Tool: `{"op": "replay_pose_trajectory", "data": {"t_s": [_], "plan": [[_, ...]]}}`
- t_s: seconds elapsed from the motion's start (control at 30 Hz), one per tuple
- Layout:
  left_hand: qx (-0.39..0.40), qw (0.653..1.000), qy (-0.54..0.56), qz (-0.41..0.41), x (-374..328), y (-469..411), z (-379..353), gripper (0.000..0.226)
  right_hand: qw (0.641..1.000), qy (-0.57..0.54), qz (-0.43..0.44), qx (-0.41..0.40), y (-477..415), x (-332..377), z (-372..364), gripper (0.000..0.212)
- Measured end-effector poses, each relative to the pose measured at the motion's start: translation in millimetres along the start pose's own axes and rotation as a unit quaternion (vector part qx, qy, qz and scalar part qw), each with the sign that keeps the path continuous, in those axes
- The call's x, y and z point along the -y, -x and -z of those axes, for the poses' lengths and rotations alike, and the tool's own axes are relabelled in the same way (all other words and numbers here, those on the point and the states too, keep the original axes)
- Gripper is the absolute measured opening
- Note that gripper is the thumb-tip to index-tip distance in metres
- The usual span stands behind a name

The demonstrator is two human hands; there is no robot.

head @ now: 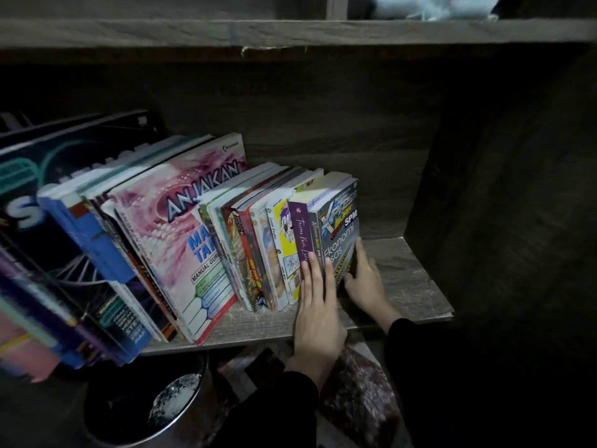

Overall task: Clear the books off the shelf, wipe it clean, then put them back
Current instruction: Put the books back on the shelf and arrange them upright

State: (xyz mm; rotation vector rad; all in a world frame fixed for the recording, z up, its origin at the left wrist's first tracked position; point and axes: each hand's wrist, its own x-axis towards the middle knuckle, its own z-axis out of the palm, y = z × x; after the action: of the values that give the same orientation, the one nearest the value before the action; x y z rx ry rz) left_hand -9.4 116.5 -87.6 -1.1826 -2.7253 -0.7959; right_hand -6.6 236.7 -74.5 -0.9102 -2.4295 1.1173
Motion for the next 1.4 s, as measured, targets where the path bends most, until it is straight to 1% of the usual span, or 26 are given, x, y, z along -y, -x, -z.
{"op": "replay_pose_trajectory", "data": {"t_s": [0.1,0.17,0.27,0.37,0.43,0.5,0.6,0.67,0.73,0.77,0.8,0.83,0.87,0.9,0.93,1.0,1.07,1.17,1.27,1.3,1.4], "plan": [[-0.004,1.0,0.0,-0.016,3,6,7,0.102,1.0,-0.016,0.0,-0.007,7,4,4,0.078],[-0.009,0.999,0.027,-0.017,6,12,14,0.099,0.999,-0.038,-0.004,-0.022,17,13,3,0.076],[-0.042,0.996,0.083,-0.016,13,22,27,0.08,0.993,-0.093,-0.001,-0.078,38,35,-4,0.075],[-0.126,0.986,0.105,-0.026,22,34,45,0.069,0.982,-0.117,0.033,-0.146,60,59,-15,0.075],[-0.195,0.973,0.115,-0.039,30,43,61,0.062,0.977,-0.11,0.039,-0.178,71,75,-25,0.078],[-0.247,0.962,0.108,-0.035,37,52,82,0.058,0.97,-0.092,0.057,-0.219,82,90,-34,0.079],[-0.318,0.946,0.057,-0.015,55,67,116,0.05,0.95,-0.072,0.151,-0.265,100,110,-53,0.066],[-0.367,0.93,0.027,0.009,72,77,139,0.043,0.945,-0.076,0.204,-0.242,112,125,-71,0.058],[-0.411,0.91,-0.003,0.054,93,87,162,0.044,0.951,-0.089,0.234,-0.18,126,142,-91,0.052],[-0.426,0.901,-0.015,0.081,105,93,171,0.047,0.957,-0.093,0.235,-0.139,133,150,-101,0.051],[-0.434,0.893,-0.025,0.111,117,99,179,0.054,0.965,-0.09,0.228,-0.094,140,158,-110,0.054],[-0.434,0.889,-0.032,0.142,128,103,186,0.063,0.973,-0.081,0.213,-0.048,145,165,-118,0.061],[-0.424,0.889,-0.032,0.172,139,107,192,0.073,0.978,-0.071,0.196,-0.011,150,171,-126,0.073],[-0.408,0.892,-0.019,0.196,148,109,196,0.082,0.982,-0.059,0.179,0.01,152,177,-132,0.086],[-0.383,0.899,0.004,0.213,155,110,200,0.091,0.985,-0.044,0.163,0.014,151,182,-137,0.096],[-0.323,0.918,0.05,0.226,164,108,203,0.099,0.991,-0.006,0.136,-0.005,146,191,-141,0.11],[-0.3,0.925,0.039,0.229,167,107,201,0.097,0.993,0.013,0.118,-0.024,140,198,-144,0.118],[-0.312,0.914,0.005,0.259,163,103,194,0.096,0.989,-0.008,0.132,-0.063,144,202,-156,0.118],[-0.315,0.906,0.046,0.278,160,98,188,0.094,0.984,-0.039,0.143,-0.096,146,201,-170,0.115],[-0.321,0.903,0.041,0.282,160,96,187,0.092,0.983,-0.04,0.145,-0.103,144,199,-173,0.115],[-0.356,0.889,-0.026,0.288,163,93,181,0.083,0.974,-0.017,0.17,-0.148,138,194,-180,0.119]]}}
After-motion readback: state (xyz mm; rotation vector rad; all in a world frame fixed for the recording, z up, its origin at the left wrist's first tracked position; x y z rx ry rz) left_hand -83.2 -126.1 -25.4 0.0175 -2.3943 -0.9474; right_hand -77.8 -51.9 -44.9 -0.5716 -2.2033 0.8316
